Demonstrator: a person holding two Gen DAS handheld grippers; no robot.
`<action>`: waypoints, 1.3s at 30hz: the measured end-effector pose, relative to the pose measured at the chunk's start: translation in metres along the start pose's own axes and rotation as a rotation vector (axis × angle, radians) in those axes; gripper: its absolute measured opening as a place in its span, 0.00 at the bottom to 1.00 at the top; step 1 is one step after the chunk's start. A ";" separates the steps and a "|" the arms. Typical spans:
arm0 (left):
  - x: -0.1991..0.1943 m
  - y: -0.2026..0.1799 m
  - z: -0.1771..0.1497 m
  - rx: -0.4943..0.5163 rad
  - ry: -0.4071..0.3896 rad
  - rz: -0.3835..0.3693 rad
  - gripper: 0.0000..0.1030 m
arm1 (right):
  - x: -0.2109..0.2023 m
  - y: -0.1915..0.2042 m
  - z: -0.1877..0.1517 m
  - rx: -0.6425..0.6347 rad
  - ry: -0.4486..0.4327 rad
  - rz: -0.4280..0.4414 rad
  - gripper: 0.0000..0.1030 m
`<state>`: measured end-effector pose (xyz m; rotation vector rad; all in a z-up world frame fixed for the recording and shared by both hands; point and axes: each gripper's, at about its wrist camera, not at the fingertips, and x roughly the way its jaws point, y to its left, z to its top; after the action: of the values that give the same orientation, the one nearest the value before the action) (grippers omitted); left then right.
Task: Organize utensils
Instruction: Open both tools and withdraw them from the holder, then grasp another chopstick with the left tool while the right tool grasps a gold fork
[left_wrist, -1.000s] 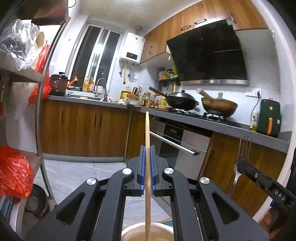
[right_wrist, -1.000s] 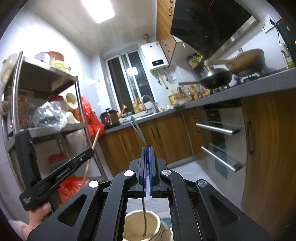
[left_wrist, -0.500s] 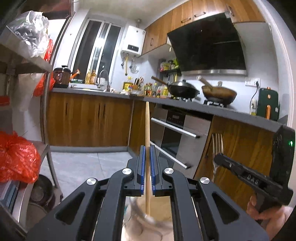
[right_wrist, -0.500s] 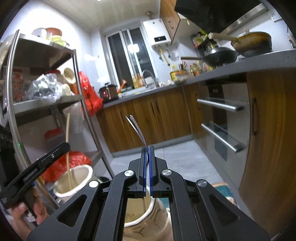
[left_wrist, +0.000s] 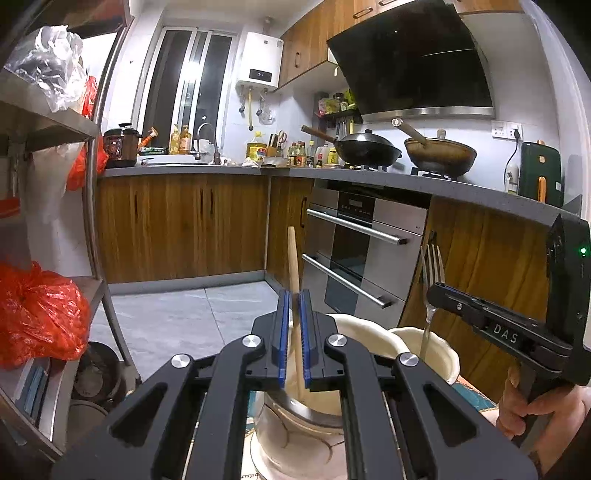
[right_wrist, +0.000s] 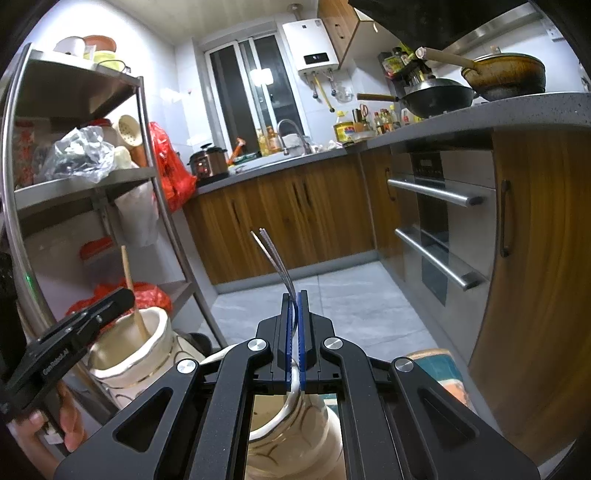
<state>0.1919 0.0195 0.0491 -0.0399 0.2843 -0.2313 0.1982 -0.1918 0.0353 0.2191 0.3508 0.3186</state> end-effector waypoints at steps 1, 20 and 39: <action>-0.001 0.000 0.001 0.000 0.000 -0.002 0.08 | -0.001 0.000 0.001 0.000 0.002 0.004 0.14; -0.086 -0.016 -0.016 -0.019 -0.056 0.043 0.95 | -0.098 0.004 -0.005 -0.081 -0.018 -0.072 0.95; -0.116 -0.048 -0.085 0.059 0.171 -0.012 0.95 | -0.131 -0.045 -0.086 -0.095 0.181 -0.256 0.95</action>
<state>0.0490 -0.0010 0.0024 0.0368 0.4478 -0.2557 0.0612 -0.2650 -0.0162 0.0499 0.5357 0.1013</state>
